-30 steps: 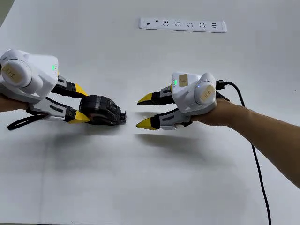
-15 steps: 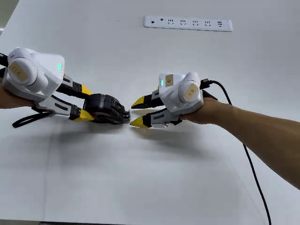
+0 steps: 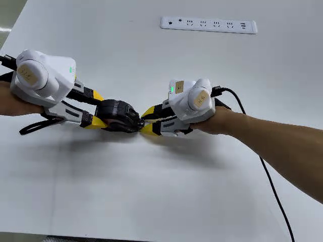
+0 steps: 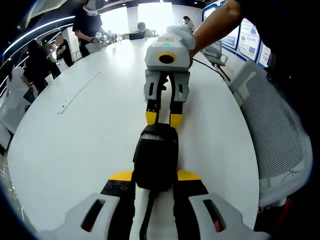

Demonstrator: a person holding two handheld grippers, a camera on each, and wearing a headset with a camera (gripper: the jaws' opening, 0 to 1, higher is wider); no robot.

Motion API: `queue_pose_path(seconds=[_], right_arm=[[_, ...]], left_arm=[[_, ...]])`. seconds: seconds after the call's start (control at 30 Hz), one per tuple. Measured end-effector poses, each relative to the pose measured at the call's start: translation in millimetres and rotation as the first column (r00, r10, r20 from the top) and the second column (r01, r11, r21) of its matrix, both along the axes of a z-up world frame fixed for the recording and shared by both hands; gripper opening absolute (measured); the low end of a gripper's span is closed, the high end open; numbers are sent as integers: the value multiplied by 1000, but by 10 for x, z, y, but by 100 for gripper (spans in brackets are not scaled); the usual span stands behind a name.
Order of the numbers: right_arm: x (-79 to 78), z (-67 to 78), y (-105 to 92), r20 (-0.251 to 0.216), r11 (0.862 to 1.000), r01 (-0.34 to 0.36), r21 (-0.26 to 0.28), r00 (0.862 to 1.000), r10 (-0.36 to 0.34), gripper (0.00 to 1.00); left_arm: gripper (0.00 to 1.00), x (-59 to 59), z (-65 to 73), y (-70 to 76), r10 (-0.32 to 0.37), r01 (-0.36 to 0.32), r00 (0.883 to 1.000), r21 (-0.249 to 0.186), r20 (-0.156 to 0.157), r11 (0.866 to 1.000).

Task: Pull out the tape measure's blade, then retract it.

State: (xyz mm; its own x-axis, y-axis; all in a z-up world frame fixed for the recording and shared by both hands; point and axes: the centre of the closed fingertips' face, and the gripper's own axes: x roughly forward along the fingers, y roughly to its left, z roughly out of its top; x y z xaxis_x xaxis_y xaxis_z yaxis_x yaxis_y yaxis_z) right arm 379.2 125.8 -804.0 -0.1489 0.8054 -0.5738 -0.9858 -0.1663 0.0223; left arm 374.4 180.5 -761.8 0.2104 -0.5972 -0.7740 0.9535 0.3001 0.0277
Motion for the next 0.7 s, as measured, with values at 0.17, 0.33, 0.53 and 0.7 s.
queue_pose_path(seconds=[0.17, 0.33, 0.53, 0.7], right_arm=[[1, -2, 0, 15, 1000, -11, 0, 1000, 11, 13], [-1, -4, -4, 32, 1000, -22, -2, 999, 22, 11], [6, -5, -8, 47, 999, -31, -6, 998, 31, 10], [7, -5, -9, 50, 999, -36, -7, 998, 37, 10]], left_arm=[[23, 1, 2, 0, 5, -5, 1000, -8, -2, 1000], [23, 3, -1, 5, 12, -12, 1000, -13, -3, 1000], [23, 10, -5, 9, 19, -19, 1000, -16, -8, 1000], [23, 11, -7, 11, 21, -22, 1000, -17, -9, 1000]])
